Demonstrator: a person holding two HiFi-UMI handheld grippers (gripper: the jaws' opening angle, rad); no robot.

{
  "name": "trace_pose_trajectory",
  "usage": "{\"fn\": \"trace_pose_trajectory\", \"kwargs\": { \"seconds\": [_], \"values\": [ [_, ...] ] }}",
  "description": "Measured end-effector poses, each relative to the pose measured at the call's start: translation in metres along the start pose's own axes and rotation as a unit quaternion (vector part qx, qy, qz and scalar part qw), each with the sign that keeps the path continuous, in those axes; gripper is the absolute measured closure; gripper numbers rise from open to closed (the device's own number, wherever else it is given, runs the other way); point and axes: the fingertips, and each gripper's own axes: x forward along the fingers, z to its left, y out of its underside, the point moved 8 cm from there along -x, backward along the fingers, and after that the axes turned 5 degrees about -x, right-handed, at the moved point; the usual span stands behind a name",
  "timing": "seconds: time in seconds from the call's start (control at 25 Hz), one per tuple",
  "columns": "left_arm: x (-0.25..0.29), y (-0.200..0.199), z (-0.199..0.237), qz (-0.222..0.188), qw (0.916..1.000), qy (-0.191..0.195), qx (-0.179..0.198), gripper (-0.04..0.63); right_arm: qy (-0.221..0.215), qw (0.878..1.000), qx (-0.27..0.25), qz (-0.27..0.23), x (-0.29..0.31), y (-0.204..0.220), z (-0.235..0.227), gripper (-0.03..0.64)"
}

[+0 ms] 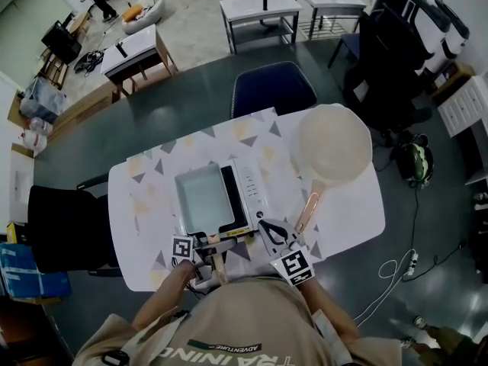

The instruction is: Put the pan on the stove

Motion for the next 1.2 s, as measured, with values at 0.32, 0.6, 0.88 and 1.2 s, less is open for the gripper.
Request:
{"fn": "trace_pose_trajectory", "kwargs": {
  "seconds": [0.32,0.6,0.88,1.2],
  "values": [
    [0.001,-0.001,0.0,-0.006,1.0,0.0,-0.002,0.477,-0.003,1.0,-0.002,-0.001,0.001,-0.002,0.004,0.618],
    [0.002,-0.001,0.001,-0.008,0.9999,0.004,-0.008,0.477,0.001,1.0,-0.002,-0.009,0.001,-0.006,0.007,0.618],
    [0.001,0.0,0.001,-0.005,0.9999,0.003,-0.011,0.477,0.012,1.0,-0.001,-0.012,-0.006,-0.009,0.011,0.618],
    [0.001,-0.001,0.001,-0.005,0.9999,0.002,-0.016,0.477,0.027,1.0,0.001,-0.011,-0.019,-0.008,0.008,0.618]
  ]
}}
